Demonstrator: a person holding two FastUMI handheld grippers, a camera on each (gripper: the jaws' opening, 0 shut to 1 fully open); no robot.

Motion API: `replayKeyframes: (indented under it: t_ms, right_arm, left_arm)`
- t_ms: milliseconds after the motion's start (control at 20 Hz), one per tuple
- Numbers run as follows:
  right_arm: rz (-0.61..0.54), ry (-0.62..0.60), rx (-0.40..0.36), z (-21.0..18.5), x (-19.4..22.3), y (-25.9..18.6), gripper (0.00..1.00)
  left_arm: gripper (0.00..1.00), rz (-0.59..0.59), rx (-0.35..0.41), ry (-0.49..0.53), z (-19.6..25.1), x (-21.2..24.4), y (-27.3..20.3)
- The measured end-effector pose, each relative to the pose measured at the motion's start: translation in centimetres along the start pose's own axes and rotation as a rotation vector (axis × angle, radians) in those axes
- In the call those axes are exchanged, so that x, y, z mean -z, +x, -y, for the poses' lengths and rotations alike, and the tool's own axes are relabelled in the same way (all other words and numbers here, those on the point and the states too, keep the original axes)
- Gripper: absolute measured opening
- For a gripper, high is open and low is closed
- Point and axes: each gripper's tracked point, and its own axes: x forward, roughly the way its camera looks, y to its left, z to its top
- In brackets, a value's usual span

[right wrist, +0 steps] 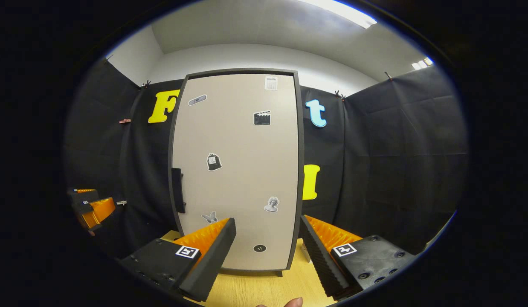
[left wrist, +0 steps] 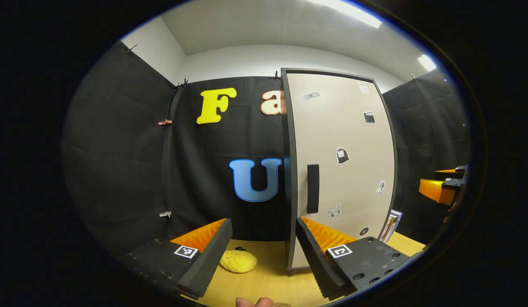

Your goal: Open the cabinet door with the right hand, grasp the bottle in the cabinet with the left hand and place it on the coaster, then close the cabinet door with the right hand.

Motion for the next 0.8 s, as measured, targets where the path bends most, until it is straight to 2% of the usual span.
replayKeyframes:
  t_ms: [400, 800]
  right_arm:
    - [-0.004, -0.001, -0.01, -0.8, 0.1, 0.3, 0.97]
    - [-0.004, 0.015, -0.095, -6.9, -0.3, 2.8, 0.97]
  left_arm:
    - [0.95, 0.001, 0.005, 0.004, 0.0, 0.0, 0.1]
    - [0.95, -0.004, 0.013, 0.013, -0.1, 0.2, 0.3]
